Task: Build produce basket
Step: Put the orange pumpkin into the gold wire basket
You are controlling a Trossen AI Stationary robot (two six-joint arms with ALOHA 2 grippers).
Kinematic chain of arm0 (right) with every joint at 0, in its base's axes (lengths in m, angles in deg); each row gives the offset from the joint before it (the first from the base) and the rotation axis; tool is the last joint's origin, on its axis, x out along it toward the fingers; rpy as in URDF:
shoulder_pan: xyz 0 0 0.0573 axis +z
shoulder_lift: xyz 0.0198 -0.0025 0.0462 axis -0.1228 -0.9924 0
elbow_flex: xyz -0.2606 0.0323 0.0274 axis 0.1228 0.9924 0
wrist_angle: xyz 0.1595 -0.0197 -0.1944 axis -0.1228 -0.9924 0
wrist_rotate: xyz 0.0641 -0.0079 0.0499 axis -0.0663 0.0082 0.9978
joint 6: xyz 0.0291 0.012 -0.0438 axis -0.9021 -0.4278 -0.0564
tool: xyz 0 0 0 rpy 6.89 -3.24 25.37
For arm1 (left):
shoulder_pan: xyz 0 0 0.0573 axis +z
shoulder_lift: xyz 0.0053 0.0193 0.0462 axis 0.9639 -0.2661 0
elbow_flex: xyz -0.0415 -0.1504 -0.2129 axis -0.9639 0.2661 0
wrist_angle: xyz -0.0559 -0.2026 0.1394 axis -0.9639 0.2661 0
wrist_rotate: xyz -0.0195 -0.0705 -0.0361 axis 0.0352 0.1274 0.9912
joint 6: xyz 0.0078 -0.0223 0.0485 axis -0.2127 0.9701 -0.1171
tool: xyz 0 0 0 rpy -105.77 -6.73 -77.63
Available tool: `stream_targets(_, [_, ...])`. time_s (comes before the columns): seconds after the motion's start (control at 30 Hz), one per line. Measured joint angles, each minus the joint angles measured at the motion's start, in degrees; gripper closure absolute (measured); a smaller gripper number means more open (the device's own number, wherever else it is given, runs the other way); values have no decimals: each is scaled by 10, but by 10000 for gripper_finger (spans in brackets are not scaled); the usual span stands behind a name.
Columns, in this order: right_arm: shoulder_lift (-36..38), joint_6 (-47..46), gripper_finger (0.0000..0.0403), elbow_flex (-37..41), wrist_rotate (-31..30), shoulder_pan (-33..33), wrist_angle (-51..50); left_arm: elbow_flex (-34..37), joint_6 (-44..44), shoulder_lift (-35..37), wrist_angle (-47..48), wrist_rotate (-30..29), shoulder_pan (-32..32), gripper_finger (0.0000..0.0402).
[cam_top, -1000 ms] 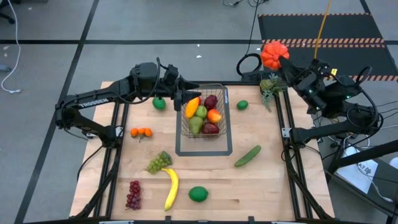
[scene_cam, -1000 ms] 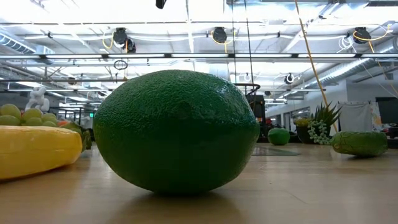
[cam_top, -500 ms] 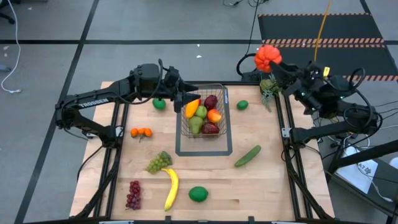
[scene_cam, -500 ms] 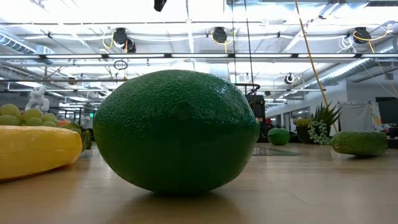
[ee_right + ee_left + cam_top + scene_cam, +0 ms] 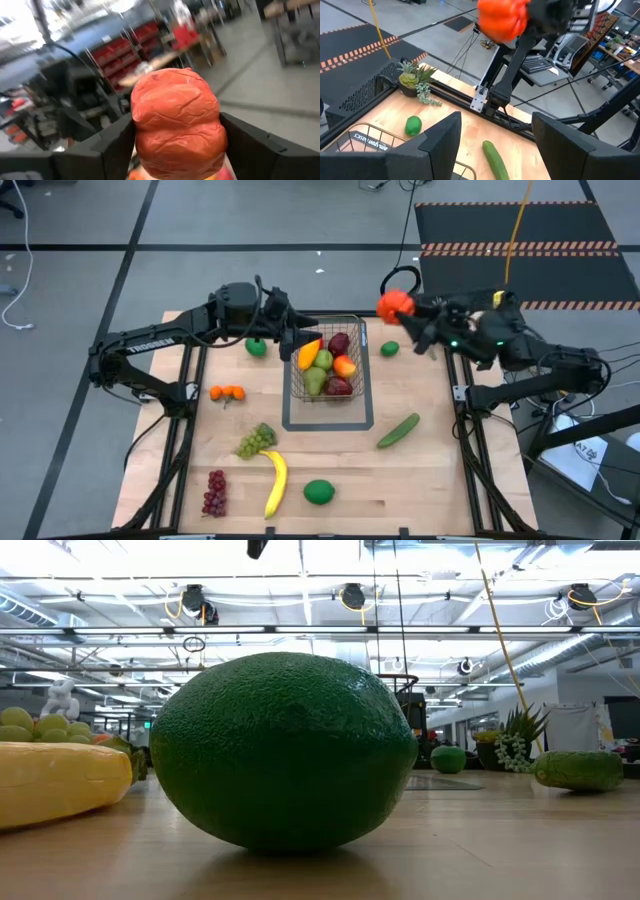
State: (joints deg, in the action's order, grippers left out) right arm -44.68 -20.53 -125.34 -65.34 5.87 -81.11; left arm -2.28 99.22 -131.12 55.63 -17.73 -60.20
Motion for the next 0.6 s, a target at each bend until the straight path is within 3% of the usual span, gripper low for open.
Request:
stream_targets(0.23, [-63, -111, 140, 0, 1, 0, -78, 0, -3, 0, 16, 0, 0, 160])
stream_targets(0.6, [-163, -269, 140, 0, 3, -2, -79, 0, -23, 0, 15, -25, 0, 160])
